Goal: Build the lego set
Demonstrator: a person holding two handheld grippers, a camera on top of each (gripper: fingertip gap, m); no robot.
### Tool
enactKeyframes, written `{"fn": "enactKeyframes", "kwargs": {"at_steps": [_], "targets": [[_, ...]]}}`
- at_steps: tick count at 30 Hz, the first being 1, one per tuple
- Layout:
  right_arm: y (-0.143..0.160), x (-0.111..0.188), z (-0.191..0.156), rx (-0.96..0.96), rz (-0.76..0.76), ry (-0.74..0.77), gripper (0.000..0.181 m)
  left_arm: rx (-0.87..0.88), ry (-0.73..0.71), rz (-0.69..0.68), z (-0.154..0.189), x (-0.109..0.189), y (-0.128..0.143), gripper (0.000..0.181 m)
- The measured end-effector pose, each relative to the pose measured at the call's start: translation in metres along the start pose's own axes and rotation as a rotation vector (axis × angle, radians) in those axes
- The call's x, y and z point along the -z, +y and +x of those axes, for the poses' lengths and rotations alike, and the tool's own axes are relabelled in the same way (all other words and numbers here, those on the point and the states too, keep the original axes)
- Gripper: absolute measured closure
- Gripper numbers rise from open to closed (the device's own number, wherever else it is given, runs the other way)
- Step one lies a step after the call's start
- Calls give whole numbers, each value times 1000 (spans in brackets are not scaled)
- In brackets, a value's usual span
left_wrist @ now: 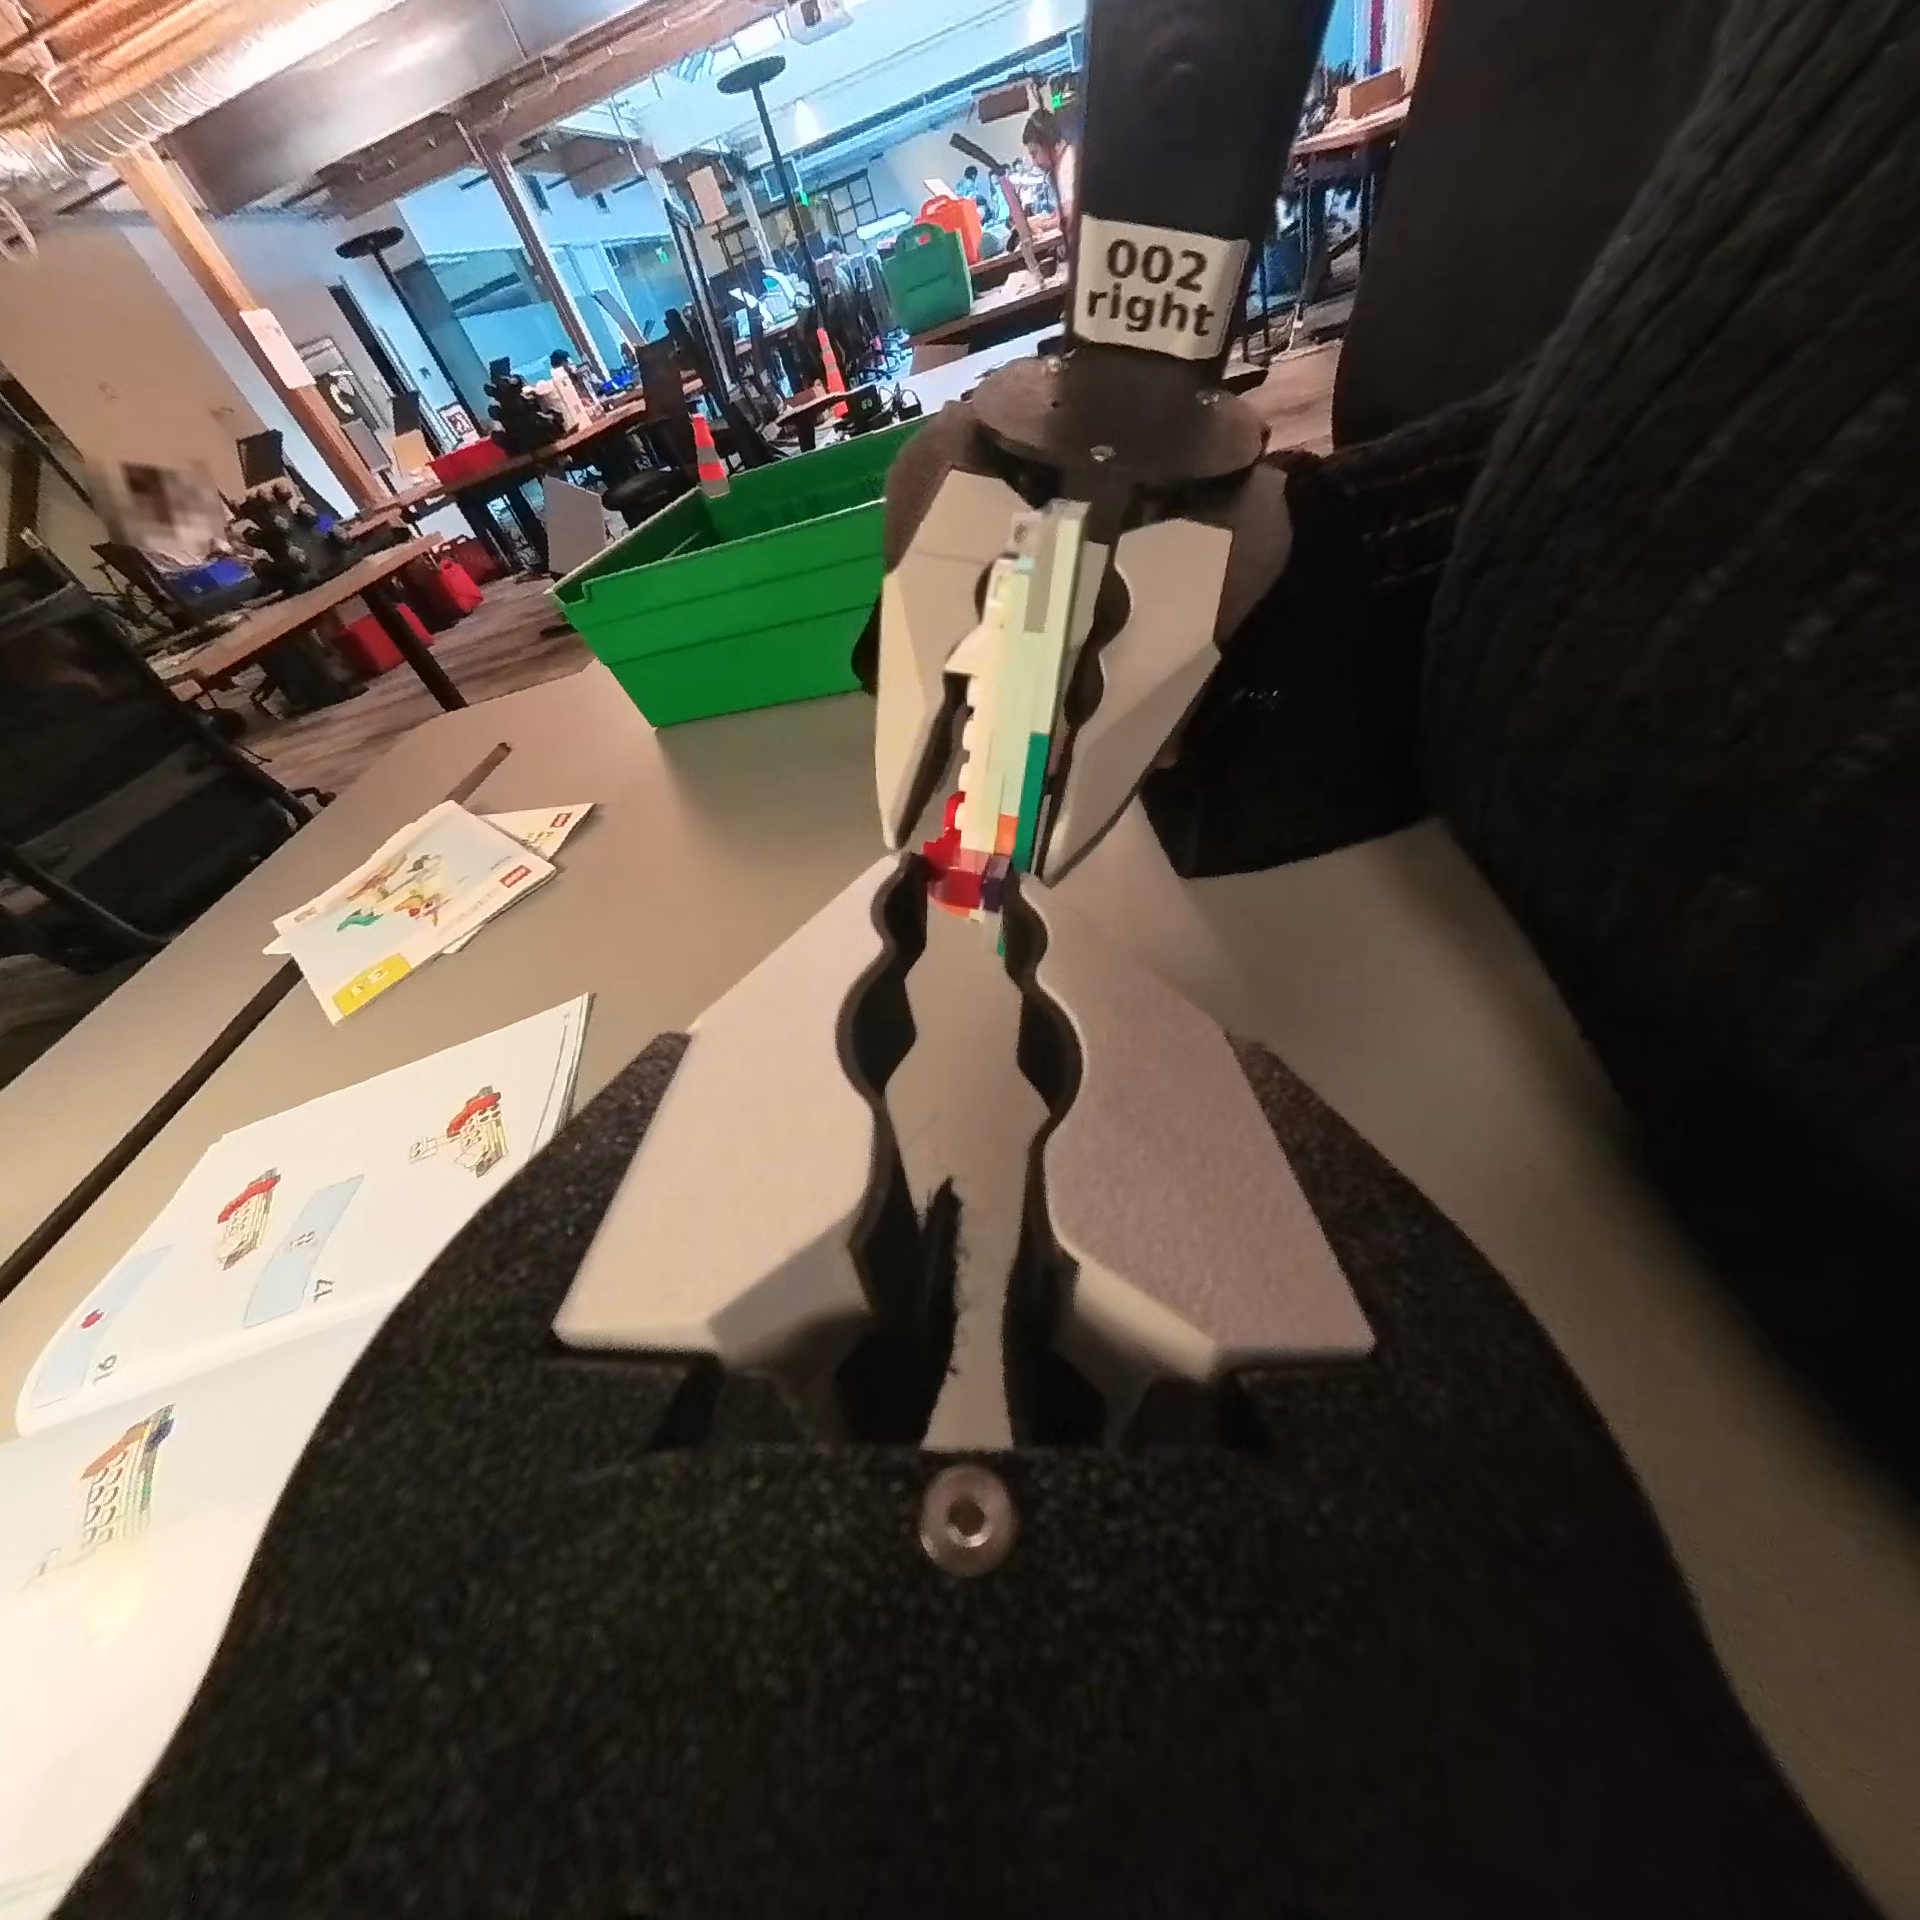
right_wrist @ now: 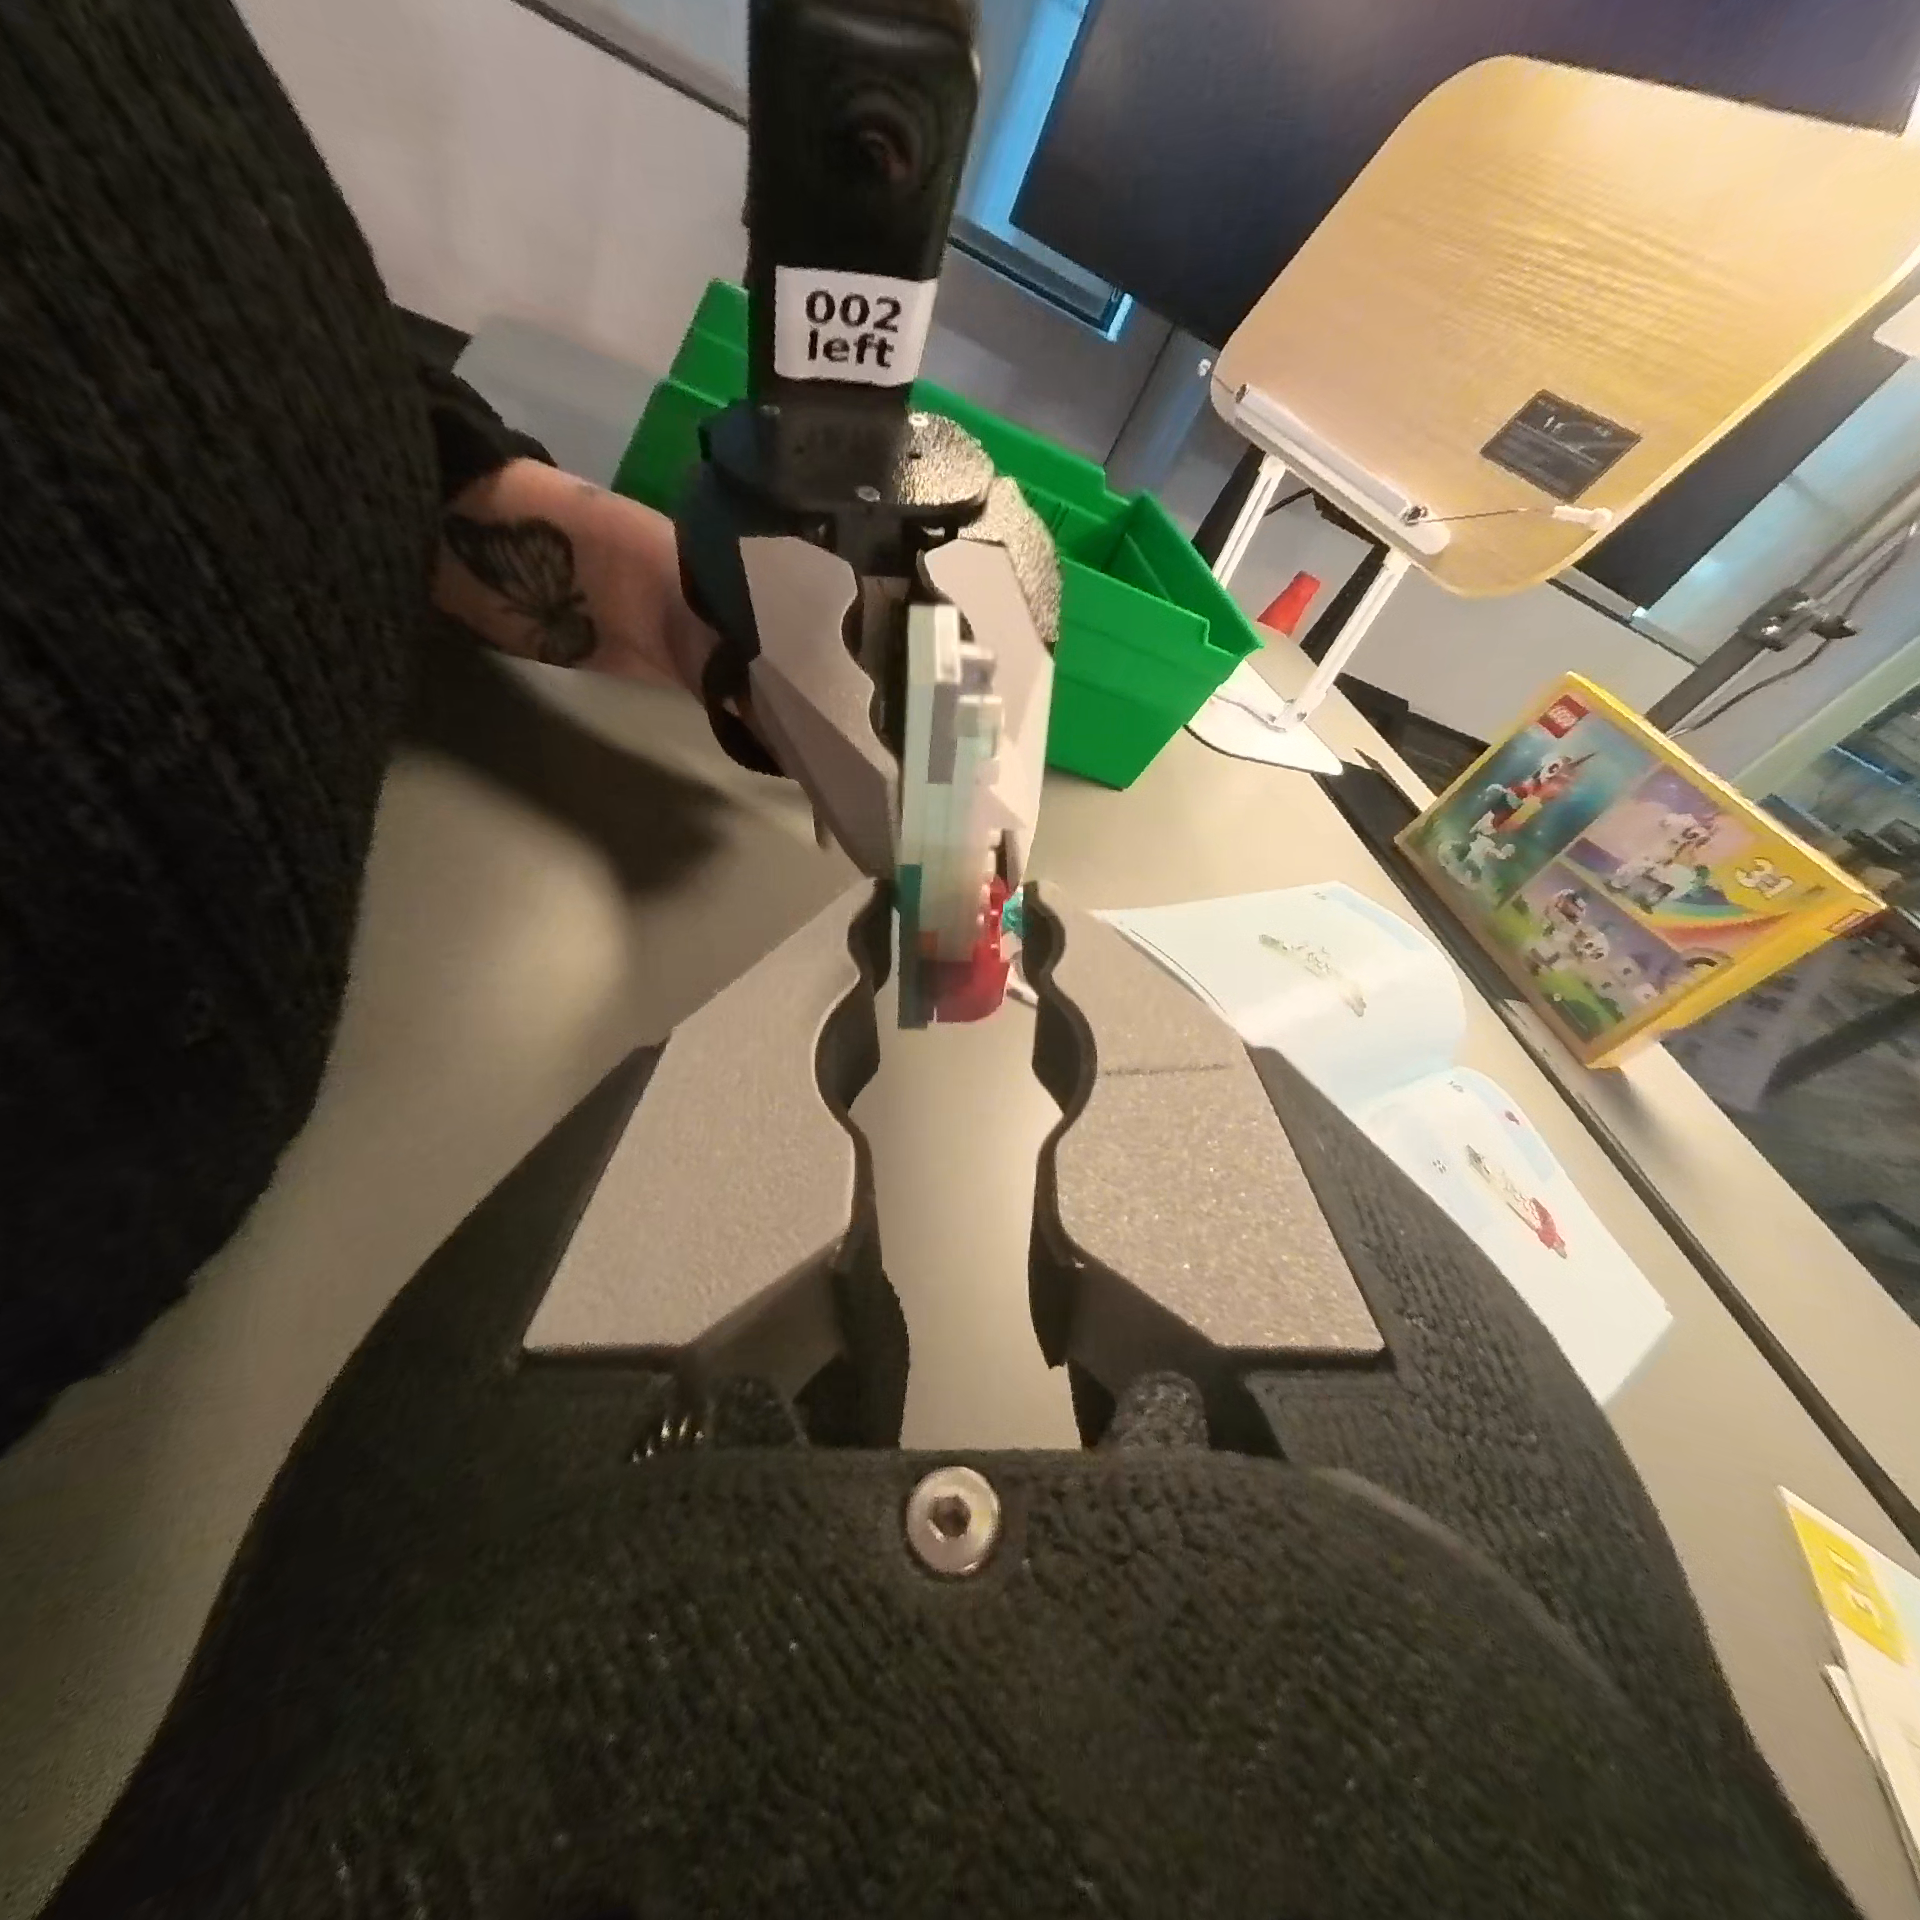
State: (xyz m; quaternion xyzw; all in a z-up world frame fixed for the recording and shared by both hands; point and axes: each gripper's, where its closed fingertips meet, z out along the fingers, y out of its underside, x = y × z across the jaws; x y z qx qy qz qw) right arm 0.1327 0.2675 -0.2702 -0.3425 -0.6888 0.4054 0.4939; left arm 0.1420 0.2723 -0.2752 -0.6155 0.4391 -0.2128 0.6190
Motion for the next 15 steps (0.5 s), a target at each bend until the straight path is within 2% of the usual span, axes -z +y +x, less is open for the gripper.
{"fn": "enactKeyframes", "kwargs": {"at_steps": [1,10,15], "targets": [[2,0,0,4,-12,-2,158,6,6,7,0,0,-1,169],[-3,-1,-3,-26,19,-44,162,61,39,81,2,3,-9,169],[-5,0,-7,-24,21,-74,162,41,40,139,4,5,-17,158]]}}
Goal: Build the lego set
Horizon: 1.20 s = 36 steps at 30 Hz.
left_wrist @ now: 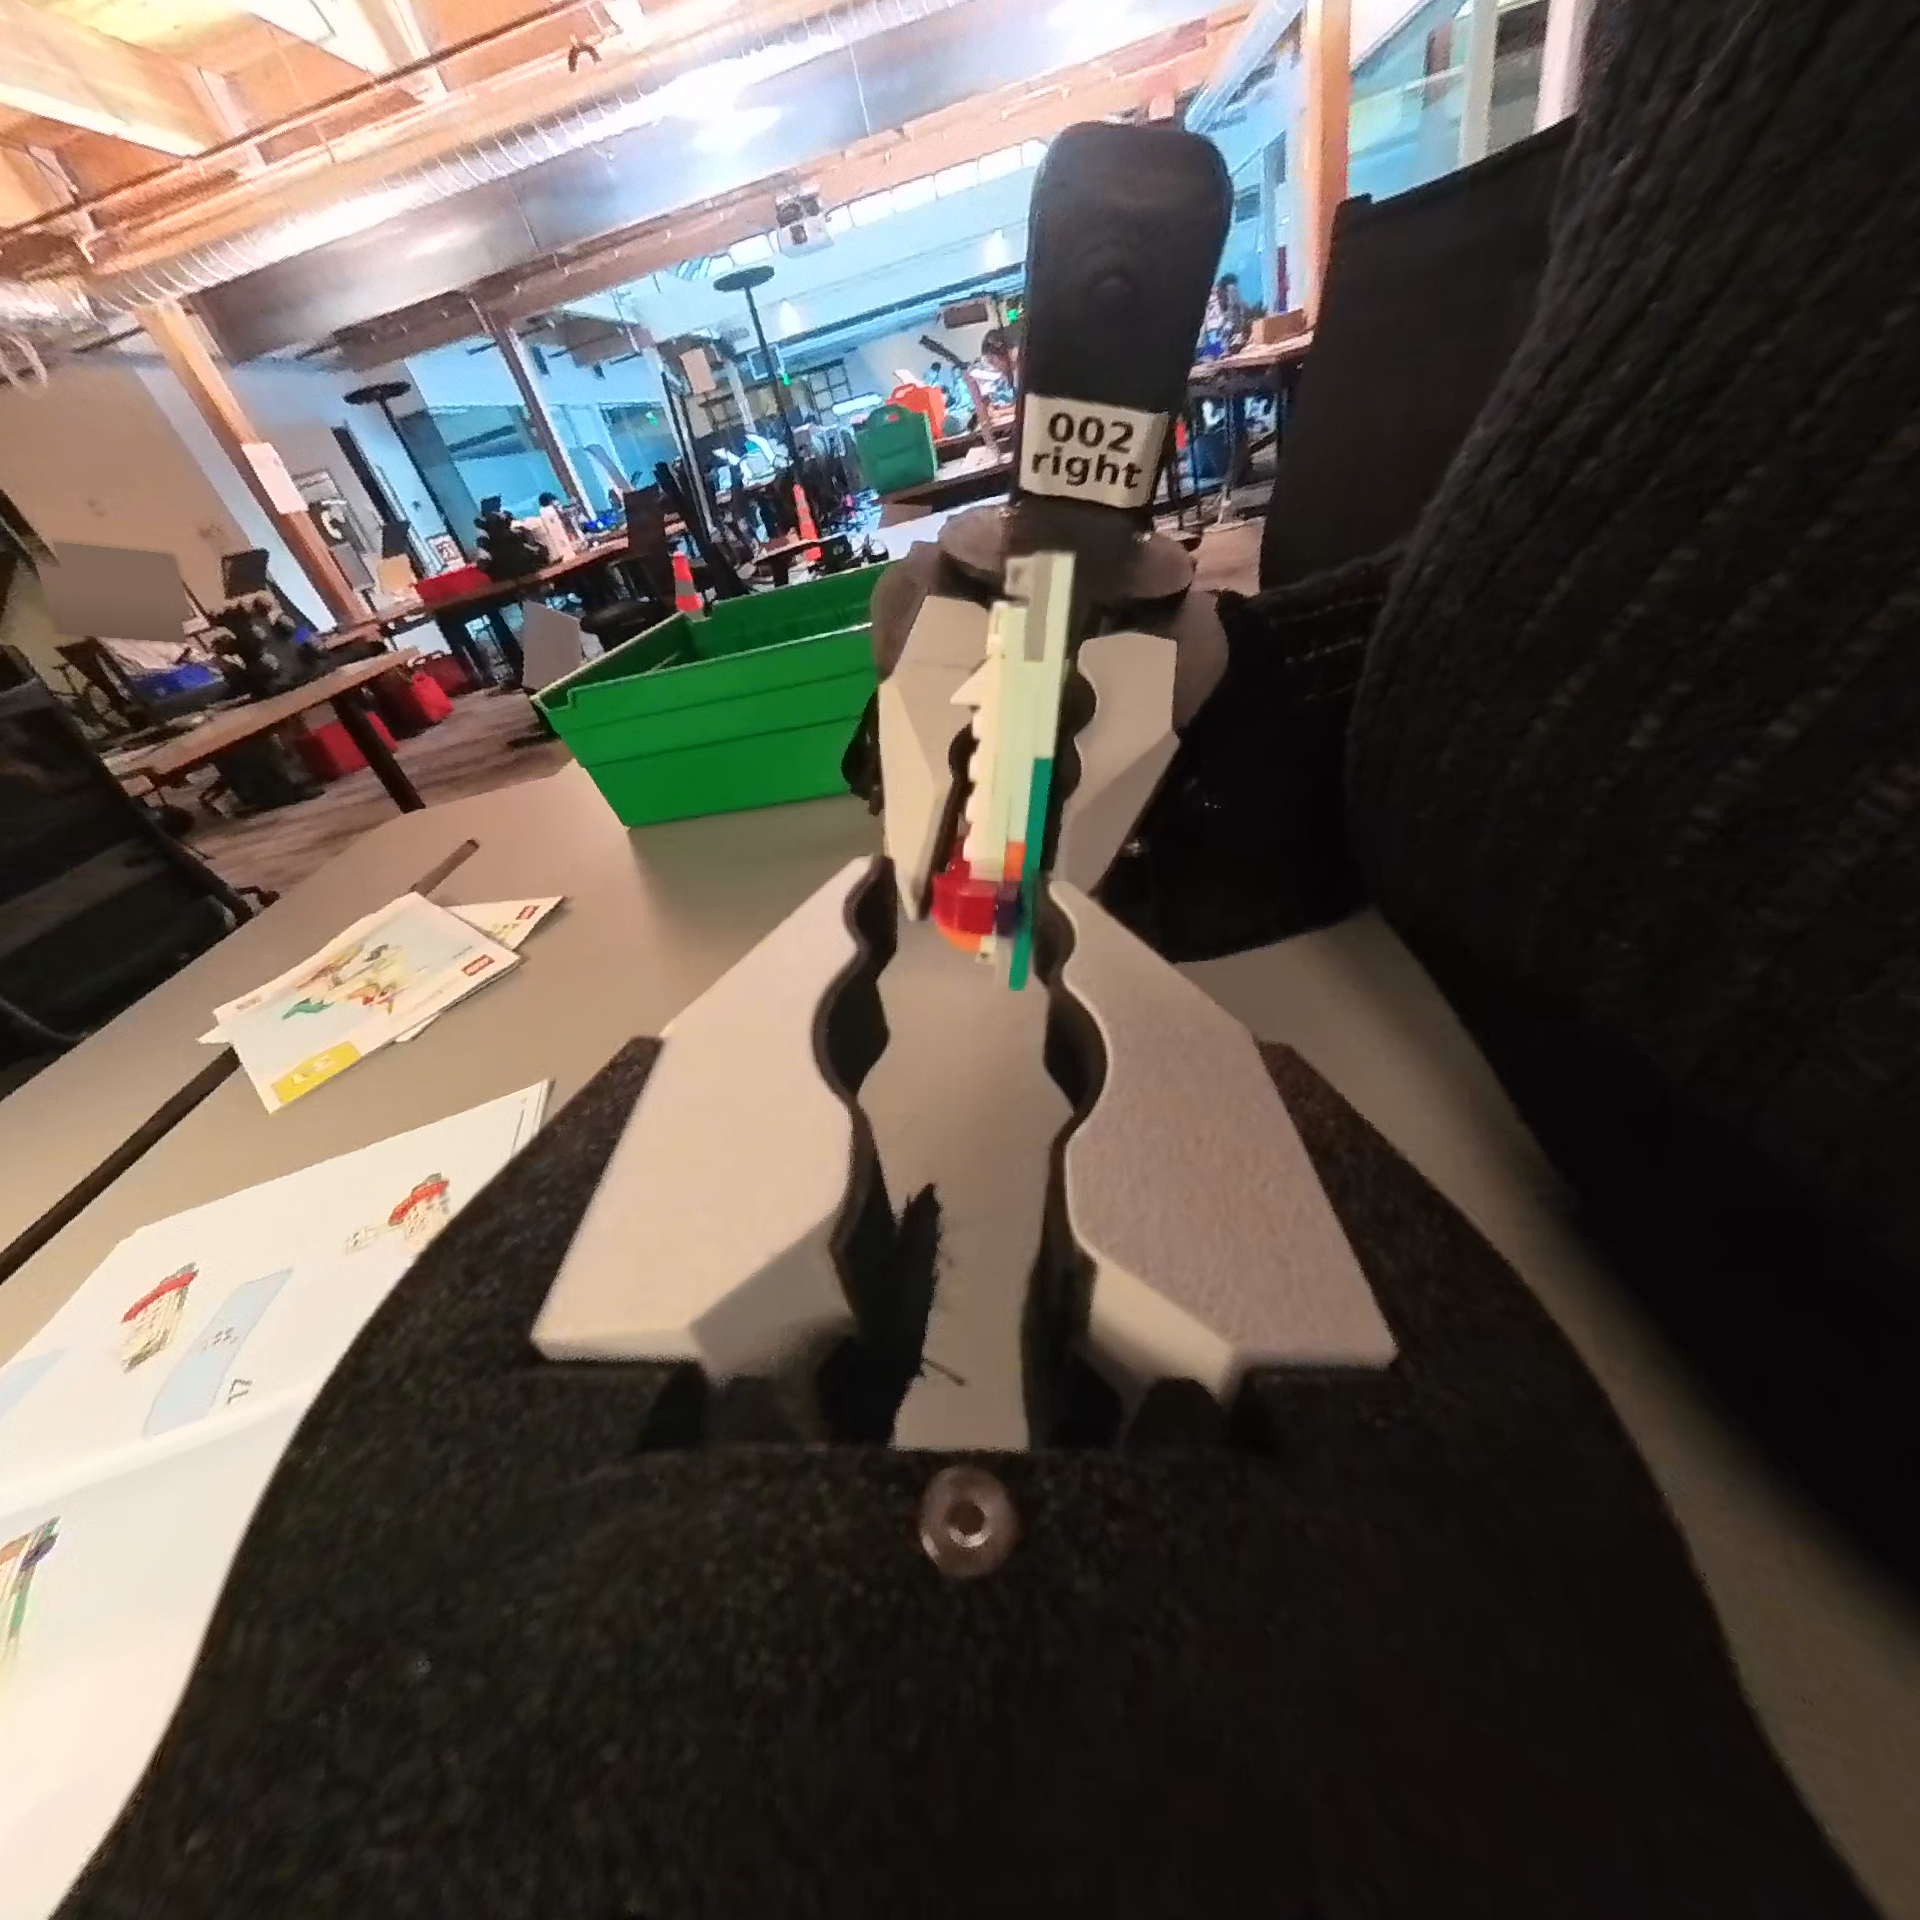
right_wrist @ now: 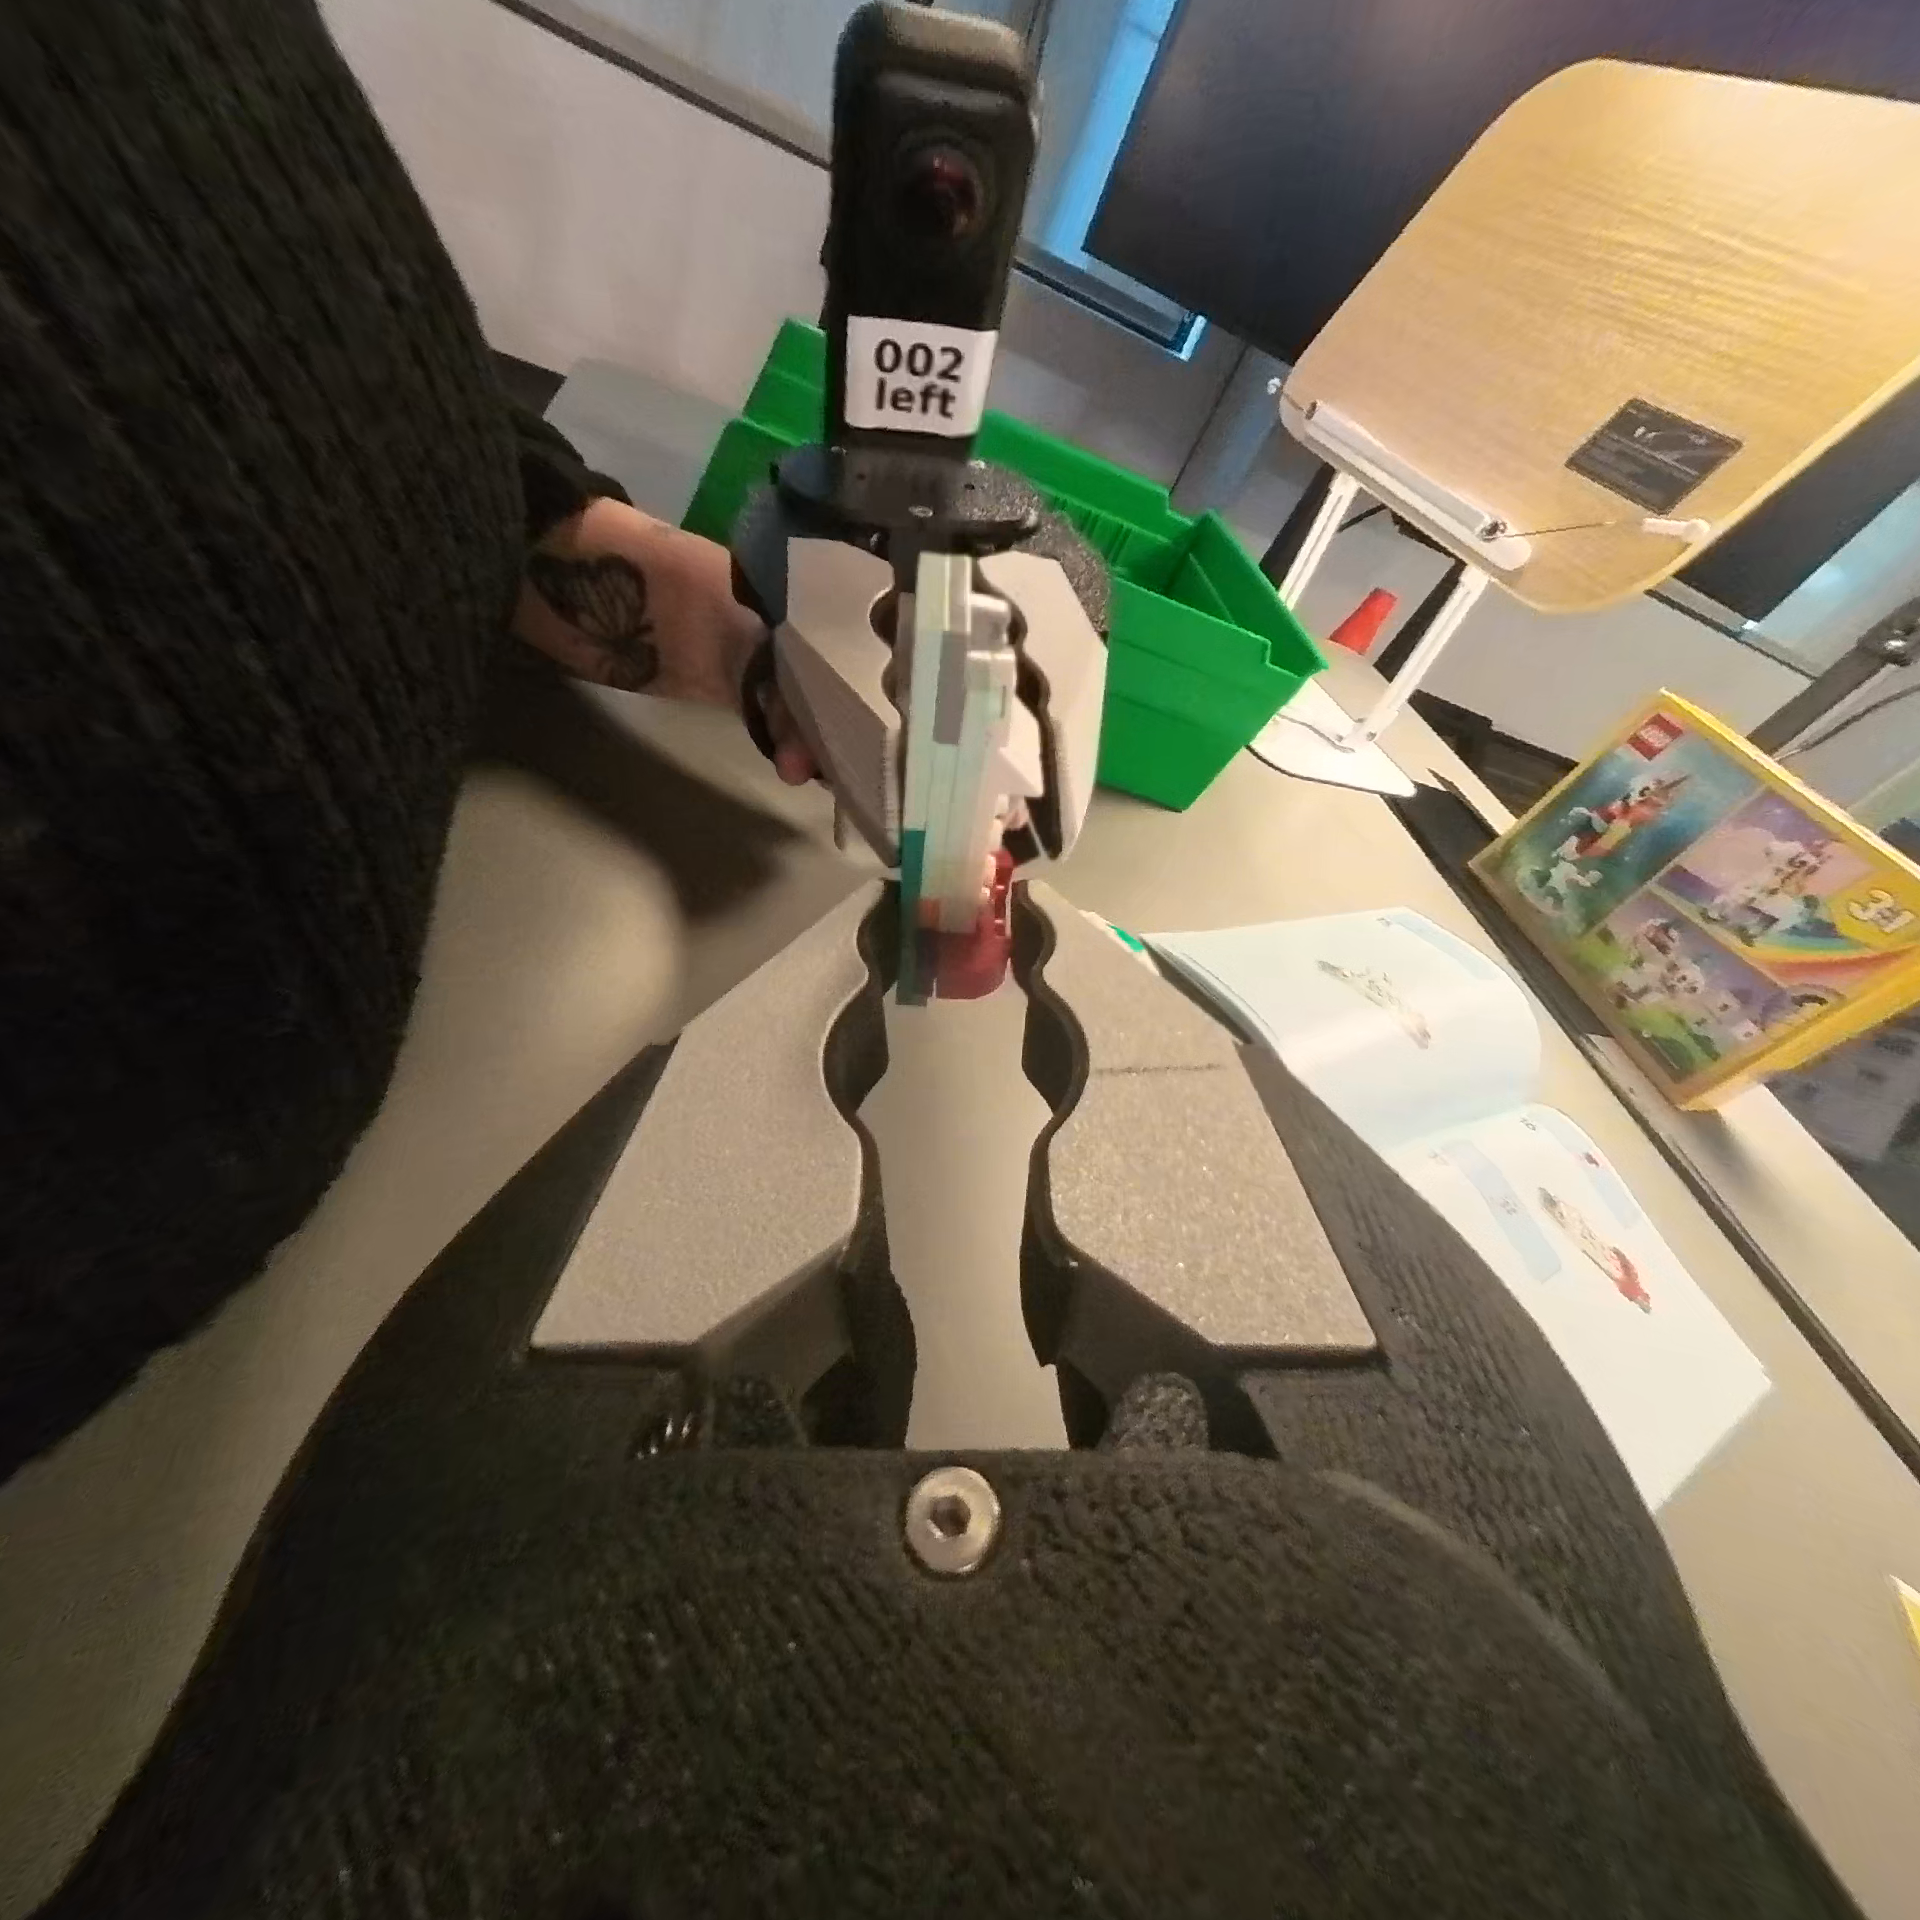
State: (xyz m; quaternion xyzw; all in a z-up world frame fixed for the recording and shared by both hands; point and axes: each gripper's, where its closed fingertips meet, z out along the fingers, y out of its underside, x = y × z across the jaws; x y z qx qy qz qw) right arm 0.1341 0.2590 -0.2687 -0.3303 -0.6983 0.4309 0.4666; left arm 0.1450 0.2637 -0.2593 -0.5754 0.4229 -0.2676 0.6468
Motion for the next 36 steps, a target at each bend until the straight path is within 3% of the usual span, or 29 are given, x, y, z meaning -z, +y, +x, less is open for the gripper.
{"fn": "enactKeyframes", "kwargs": {"at_steps": [7,9,14,25,29,36], "targets": [[-3,1,-2,-18,17,-16,162,0,30,10,5,-1,-2,160],[-5,1,-2,-26,33,-18,162,-5,56,8,9,0,-2,152],[-4,-1,0,-25,23,1,162,-44,36,-11,6,2,-1,165],[13,-1,4,64,-121,49,162,-89,-22,-83,-1,3,9,168],[14,-3,0,74,-130,25,162,-35,-17,-65,-1,0,6,146],[12,-4,-1,51,-117,18,162,-80,16,-108,6,-2,13,159]]}}
